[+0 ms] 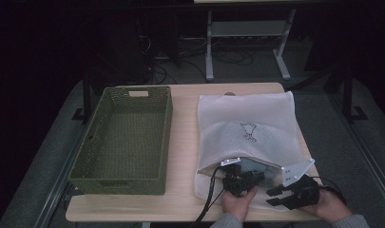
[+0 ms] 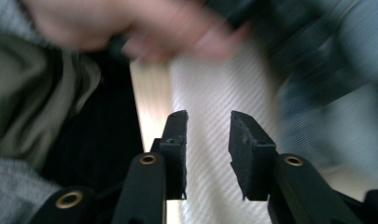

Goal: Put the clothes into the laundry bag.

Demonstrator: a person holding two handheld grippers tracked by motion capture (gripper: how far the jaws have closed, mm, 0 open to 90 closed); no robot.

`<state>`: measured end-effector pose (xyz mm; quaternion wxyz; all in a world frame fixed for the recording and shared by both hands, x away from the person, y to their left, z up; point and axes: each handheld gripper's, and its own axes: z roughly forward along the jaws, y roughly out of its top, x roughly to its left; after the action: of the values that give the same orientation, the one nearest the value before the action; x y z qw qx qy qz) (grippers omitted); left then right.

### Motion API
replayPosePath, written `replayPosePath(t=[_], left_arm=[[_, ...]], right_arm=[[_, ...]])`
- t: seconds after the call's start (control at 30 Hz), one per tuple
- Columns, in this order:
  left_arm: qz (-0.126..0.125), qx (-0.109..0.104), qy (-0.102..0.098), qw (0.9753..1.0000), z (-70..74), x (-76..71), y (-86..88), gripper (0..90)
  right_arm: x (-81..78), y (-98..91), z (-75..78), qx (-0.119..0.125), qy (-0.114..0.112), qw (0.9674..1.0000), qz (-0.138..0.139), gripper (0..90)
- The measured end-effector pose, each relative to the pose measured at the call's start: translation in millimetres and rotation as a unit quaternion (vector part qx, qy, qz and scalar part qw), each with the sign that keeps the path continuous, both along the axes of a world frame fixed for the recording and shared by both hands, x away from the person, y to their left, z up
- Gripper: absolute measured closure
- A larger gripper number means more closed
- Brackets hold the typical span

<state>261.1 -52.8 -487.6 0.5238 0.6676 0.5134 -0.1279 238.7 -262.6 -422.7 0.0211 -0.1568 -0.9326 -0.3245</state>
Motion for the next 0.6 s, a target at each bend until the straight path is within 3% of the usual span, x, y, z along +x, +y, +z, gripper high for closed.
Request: replayPosePath(t=[0.03, 0.1, 0.13, 0.27, 0.43, 0.5, 0.53, 0.57, 0.6], left_arm=[[0.006, -0.008, 0.015, 0.9998, 1.7, -4.5, -0.1, 55.5], [-0.007, -0.013, 0.016, 0.9998, 0.8, -11.4, 9.3, 54.2], [-0.013, -0.006, 0.003, 0.9999, 0.6, -13.1, 13.5, 53.5], [-0.008, -0.016, 0.000, 0.9998, 5.9, -26.0, 33.8, 51.9], [0.032, -0.026, -0.007, 0.9991, 9.0, -19.7, 52.0, 50.7], [0.037, -0.040, -0.009, 0.9985, 8.3, -13.4, 52.1, 55.8], [0.041, -0.043, -0.009, 0.9982, 7.0, -9.5, 50.9, 56.5], [0.043, -0.051, 0.001, 0.9978, 4.6, -5.5, 49.9, 59.0], [0.046, -0.054, 0.002, 0.9975, 2.5, -3.1, 48.7, 60.2]], right_arm=[[2.0, 1.2, 6.8, 0.004, -0.008, 1.0000, -0.001, 63.9], [5.6, 3.5, 19.7, 0.009, -0.026, 0.9996, -0.008, 61.4], [8.5, 5.0, 28.9, 0.012, -0.037, 0.9992, -0.012, 59.8], [18.7, 11.8, 56.0, 0.018, -0.089, 0.9954, -0.029, 54.1], [39.2, 31.2, 69.7, -0.002, -0.142, 0.9880, -0.061, 50.0], [47.7, 39.0, 67.0, -0.015, -0.146, 0.9866, -0.071, 58.2], [53.6, 42.5, 63.7, -0.025, -0.134, 0.9882, -0.070, 68.0], [58.0, 46.0, 59.5, -0.032, -0.113, 0.9911, -0.063, 83.2], [60.3, 48.9, 55.6, -0.040, -0.096, 0.9933, -0.051, 85.7]])
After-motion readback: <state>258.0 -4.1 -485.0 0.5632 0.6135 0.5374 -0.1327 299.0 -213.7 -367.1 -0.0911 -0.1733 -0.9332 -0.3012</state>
